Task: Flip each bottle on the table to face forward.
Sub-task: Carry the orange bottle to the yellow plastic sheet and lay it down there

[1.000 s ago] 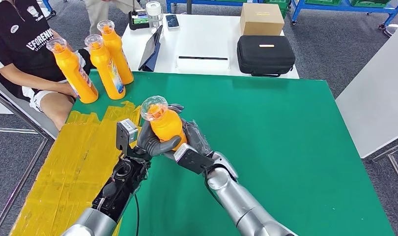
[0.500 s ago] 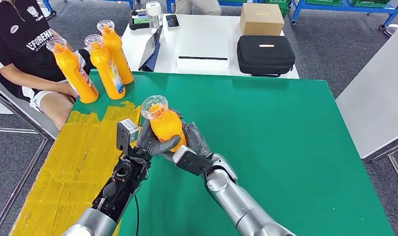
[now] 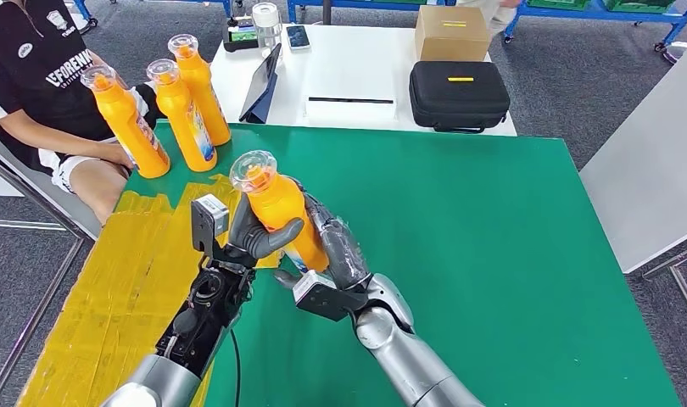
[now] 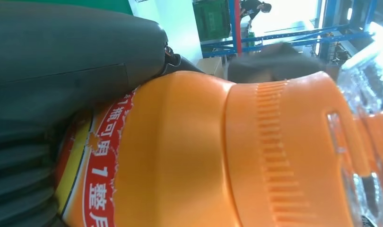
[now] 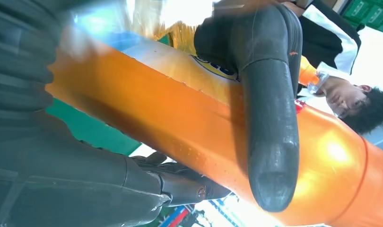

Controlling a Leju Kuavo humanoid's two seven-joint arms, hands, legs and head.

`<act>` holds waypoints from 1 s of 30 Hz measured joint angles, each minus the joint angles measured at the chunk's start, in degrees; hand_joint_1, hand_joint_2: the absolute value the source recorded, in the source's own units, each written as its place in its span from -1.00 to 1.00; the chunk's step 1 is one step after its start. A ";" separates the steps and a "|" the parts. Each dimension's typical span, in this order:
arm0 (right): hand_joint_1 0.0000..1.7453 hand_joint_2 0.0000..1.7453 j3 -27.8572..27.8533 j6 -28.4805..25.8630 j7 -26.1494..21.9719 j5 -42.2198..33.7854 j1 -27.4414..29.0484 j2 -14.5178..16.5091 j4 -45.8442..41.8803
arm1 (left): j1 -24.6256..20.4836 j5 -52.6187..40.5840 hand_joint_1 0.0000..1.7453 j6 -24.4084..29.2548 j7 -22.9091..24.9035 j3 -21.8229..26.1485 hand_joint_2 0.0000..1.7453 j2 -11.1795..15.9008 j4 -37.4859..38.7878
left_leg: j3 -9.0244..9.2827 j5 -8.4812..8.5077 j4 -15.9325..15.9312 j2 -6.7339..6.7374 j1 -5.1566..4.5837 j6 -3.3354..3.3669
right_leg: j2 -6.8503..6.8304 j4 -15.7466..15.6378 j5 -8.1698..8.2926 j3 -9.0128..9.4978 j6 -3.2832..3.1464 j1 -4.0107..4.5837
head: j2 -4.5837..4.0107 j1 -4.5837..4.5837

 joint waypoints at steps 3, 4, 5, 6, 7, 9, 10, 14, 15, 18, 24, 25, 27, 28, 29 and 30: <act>-1.00 1.00 0.03 -0.20 0.10 0.20 0.75 -0.36 -1.53 | -0.15 0.08 1.00 0.00 0.02 0.13 1.00 -0.01 -0.03 | 0.00 0.00 0.00 0.01 0.00 0.00 | 0.00 0.00 0.00 0.00 0.00 0.00 | 0.00 0.00; -1.00 1.00 0.05 -0.21 0.10 0.23 0.95 -0.43 -1.95 | -0.20 0.11 1.00 0.02 0.03 0.24 1.00 -0.01 -0.03 | 0.00 0.00 0.00 0.01 0.00 0.00 | 0.00 0.00 0.00 0.00 0.00 0.00 | 0.00 -0.01; -1.00 1.00 0.09 -0.21 0.10 0.23 1.12 -0.49 -2.31 | -0.25 0.14 1.00 0.04 0.06 0.40 1.00 -0.01 -0.03 | 0.00 0.00 0.00 0.01 0.00 0.00 | 0.00 0.00 0.00 -0.01 0.00 0.00 | 0.00 0.00; -1.00 1.00 0.14 -0.21 0.09 0.24 1.28 -0.53 -2.66 | -0.30 0.17 1.00 0.08 0.09 0.59 1.00 -0.01 -0.03 | 0.00 0.00 0.00 0.01 0.00 0.00 | 0.00 0.00 0.00 -0.01 0.00 0.01 | 0.00 0.00; -1.00 1.00 0.18 -0.21 0.07 0.25 1.42 -0.56 -2.98 | -0.34 0.20 1.00 0.13 0.11 0.77 1.00 -0.01 -0.03 | 0.00 0.00 0.00 0.01 0.00 0.00 | 0.00 0.00 0.00 -0.01 0.00 0.01 | 0.00 -0.01; -1.00 1.00 0.26 -0.21 0.02 0.25 1.65 -0.57 -3.49 | -0.41 0.24 1.00 0.22 0.17 1.02 1.00 -0.01 -0.03 | 0.00 0.00 0.00 0.01 0.00 0.00 | 0.00 0.00 0.00 -0.01 0.00 0.01 | 0.00 -0.01; -1.00 1.00 0.30 -0.22 -0.01 0.26 1.74 -0.59 -3.68 | -0.44 0.24 1.00 0.26 0.20 1.09 1.00 0.00 -0.03 | 0.00 0.00 0.00 0.01 0.00 0.00 | 0.00 0.00 0.00 -0.01 0.00 0.01 | 0.00 -0.01; -1.00 1.00 0.36 -0.37 0.05 0.71 2.55 -0.89 -5.24 | -0.71 -0.08 1.00 1.36 0.26 1.46 1.00 0.05 -0.02 | 0.00 0.00 0.00 0.00 0.00 0.00 | 0.00 0.00 0.00 -0.01 0.00 0.01 | 0.00 0.00; -1.00 1.00 0.36 -0.49 0.12 1.04 3.03 -1.05 -6.16 | -0.84 -0.45 1.00 2.15 0.27 1.63 1.00 0.09 -0.02 | 0.00 0.00 0.00 0.00 0.00 0.00 | 0.00 0.00 0.00 -0.01 0.00 0.01 | 0.00 0.00; -1.00 1.00 0.36 -1.10 0.40 2.18 4.83 -1.70 -9.93 | -1.15 -3.43 1.00 6.35 0.38 2.30 1.00 0.34 0.06 | -0.02 0.00 0.00 0.01 0.00 0.00 | 0.00 0.00 0.00 -0.03 0.00 0.00 | 0.00 0.00; -1.00 1.00 0.31 -3.82 0.28 2.85 8.07 -3.58 -18.30 | -2.38 -18.57 1.00 27.82 2.47 4.56 1.00 1.62 1.14 | -0.04 0.00 0.00 0.02 0.00 0.00 | 0.00 0.00 0.00 -0.05 0.00 0.01 | 0.00 0.01; -1.00 1.00 0.28 -4.24 0.24 2.86 8.38 -3.88 -19.33 | -2.67 -20.77 1.00 30.97 2.72 4.97 1.00 1.99 1.48 | -0.04 0.00 0.00 0.02 0.00 0.00 | 0.01 0.00 0.00 -0.05 0.00 0.01 | 0.00 0.00; -1.00 1.00 0.23 -4.75 0.20 2.87 8.88 -4.39 -21.12 | -3.11 -23.33 1.00 34.80 2.96 5.77 1.00 2.79 2.04 | -0.03 0.00 0.00 0.02 0.01 0.00 | 0.01 0.00 0.00 -0.05 0.00 0.02 | 0.00 -0.01; -1.00 1.00 0.22 -4.88 0.17 2.87 9.07 -4.62 -21.81 | -3.23 -23.82 1.00 35.59 3.03 6.10 1.00 3.13 2.25 | -0.03 0.00 0.00 0.01 0.01 0.00 | 0.01 0.00 0.00 -0.05 0.00 0.02 | 0.00 -0.01; -1.00 1.00 0.21 -5.02 0.12 2.84 9.24 -4.82 -22.40 | -3.29 -24.41 1.00 36.30 3.19 6.39 1.00 3.44 2.45 | -0.03 0.00 0.00 0.01 0.01 0.00 | 0.00 0.00 0.00 -0.05 0.00 0.02 | 0.00 -0.01; -1.00 1.00 0.21 -5.17 0.01 2.77 9.37 -4.99 -22.86 | -3.33 -25.40 1.00 37.29 3.52 6.60 1.00 3.69 2.66 | -0.03 0.01 0.00 0.01 0.01 -0.01 | 0.01 0.01 0.00 -0.05 0.00 0.02 | 0.00 -0.01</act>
